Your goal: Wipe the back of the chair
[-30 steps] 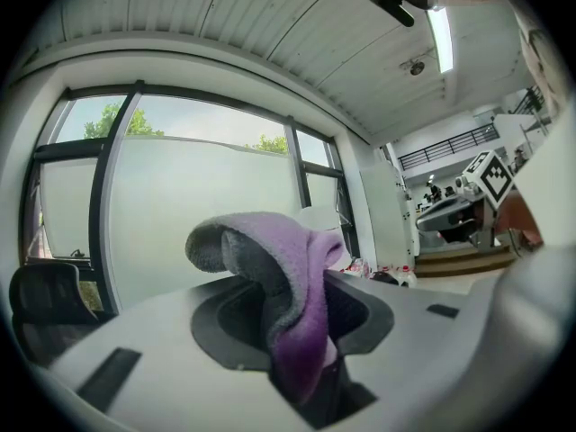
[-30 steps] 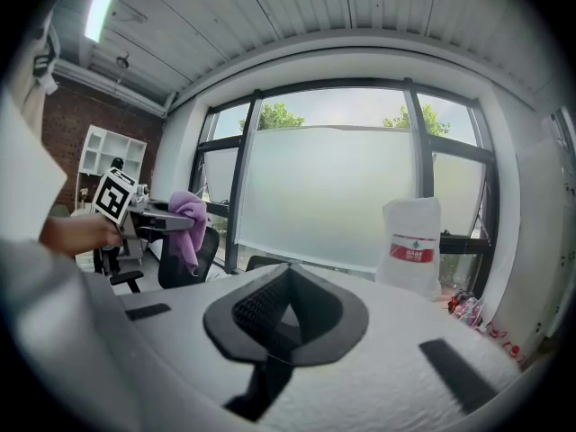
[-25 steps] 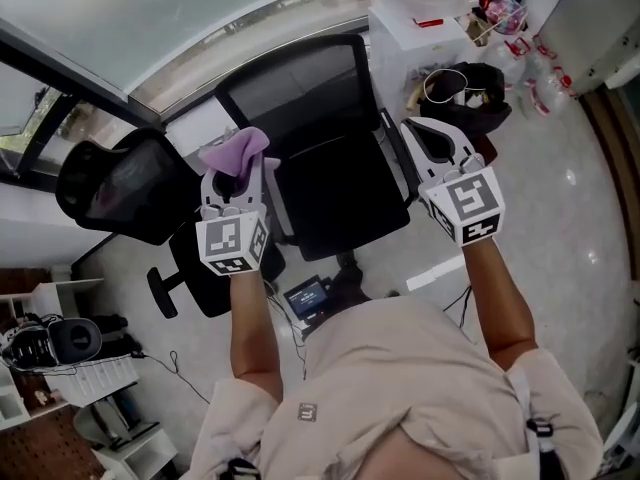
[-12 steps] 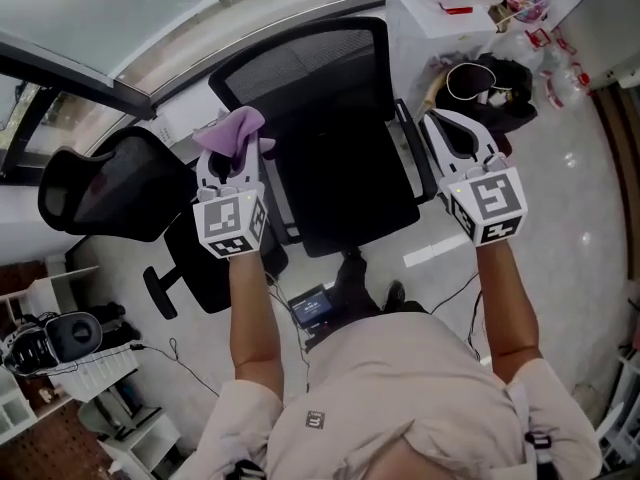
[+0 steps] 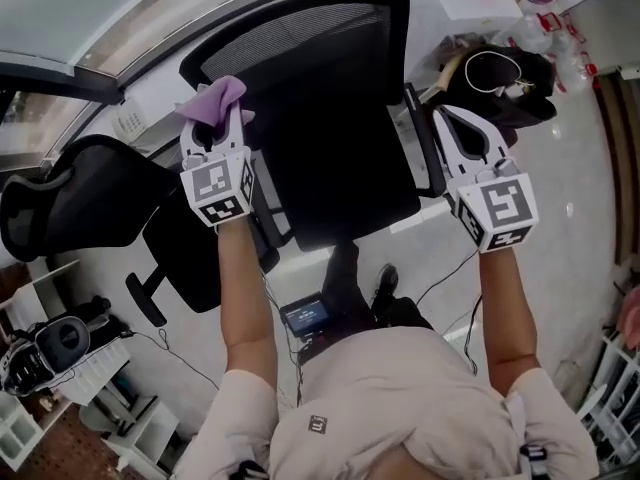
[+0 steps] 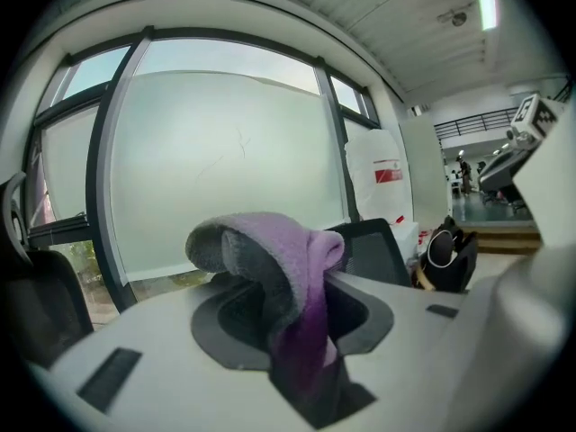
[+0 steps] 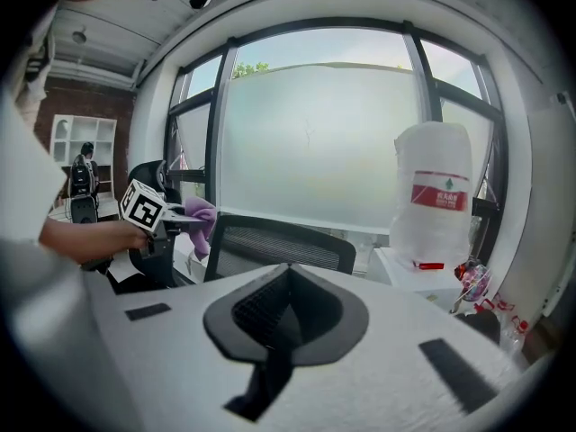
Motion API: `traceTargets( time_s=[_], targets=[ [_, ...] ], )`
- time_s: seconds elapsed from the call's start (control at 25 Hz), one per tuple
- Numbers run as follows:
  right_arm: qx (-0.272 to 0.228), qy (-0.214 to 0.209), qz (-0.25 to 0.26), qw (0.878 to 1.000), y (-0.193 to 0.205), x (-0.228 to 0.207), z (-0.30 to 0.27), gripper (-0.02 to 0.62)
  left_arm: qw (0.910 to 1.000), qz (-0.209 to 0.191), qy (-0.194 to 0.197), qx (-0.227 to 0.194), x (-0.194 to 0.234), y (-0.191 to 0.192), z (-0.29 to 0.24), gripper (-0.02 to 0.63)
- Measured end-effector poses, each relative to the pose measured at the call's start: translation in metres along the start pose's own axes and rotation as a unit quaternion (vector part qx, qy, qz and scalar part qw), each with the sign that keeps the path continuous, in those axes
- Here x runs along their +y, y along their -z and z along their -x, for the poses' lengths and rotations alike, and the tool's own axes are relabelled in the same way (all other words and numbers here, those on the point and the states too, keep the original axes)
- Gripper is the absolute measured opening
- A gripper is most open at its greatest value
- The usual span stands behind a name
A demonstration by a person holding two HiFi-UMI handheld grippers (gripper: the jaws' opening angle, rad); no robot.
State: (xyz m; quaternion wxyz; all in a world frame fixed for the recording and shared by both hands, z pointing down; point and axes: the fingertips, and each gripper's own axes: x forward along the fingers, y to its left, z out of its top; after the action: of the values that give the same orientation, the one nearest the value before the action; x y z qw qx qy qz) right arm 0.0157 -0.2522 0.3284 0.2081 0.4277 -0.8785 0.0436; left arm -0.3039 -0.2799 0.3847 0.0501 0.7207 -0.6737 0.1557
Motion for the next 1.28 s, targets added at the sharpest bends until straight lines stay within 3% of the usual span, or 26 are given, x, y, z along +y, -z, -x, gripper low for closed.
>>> traceTargets(
  time_s=[0.4,0.88,1.08,1.28],
  targets=[
    [-0.012,0.009,0.016,1.0,0.018,-0.006,-0.079,-0.005,0.9991,-0.011,-0.031,0.026,0.025,0.064,-0.079,0.143],
    [0.029,0.018,-0.007,0.999,0.066,-0.004,-0.086,-0.005,0.9988,-0.001,-0.033,0.035,0.023,0.078,-0.118,0.141],
    [0.038,0.045,-0.024,0.998,0.084,-0.024,-0.068,-0.005,0.9995,0.008,0.001,0.03,-0.024,0.068,-0.15,0.14],
    [0.058,0.092,-0.05,0.993,0.119,-0.063,-0.028,-0.005,0.9964,-0.001,0.084,0.009,-0.135,0.042,-0.191,0.138]
  ],
)
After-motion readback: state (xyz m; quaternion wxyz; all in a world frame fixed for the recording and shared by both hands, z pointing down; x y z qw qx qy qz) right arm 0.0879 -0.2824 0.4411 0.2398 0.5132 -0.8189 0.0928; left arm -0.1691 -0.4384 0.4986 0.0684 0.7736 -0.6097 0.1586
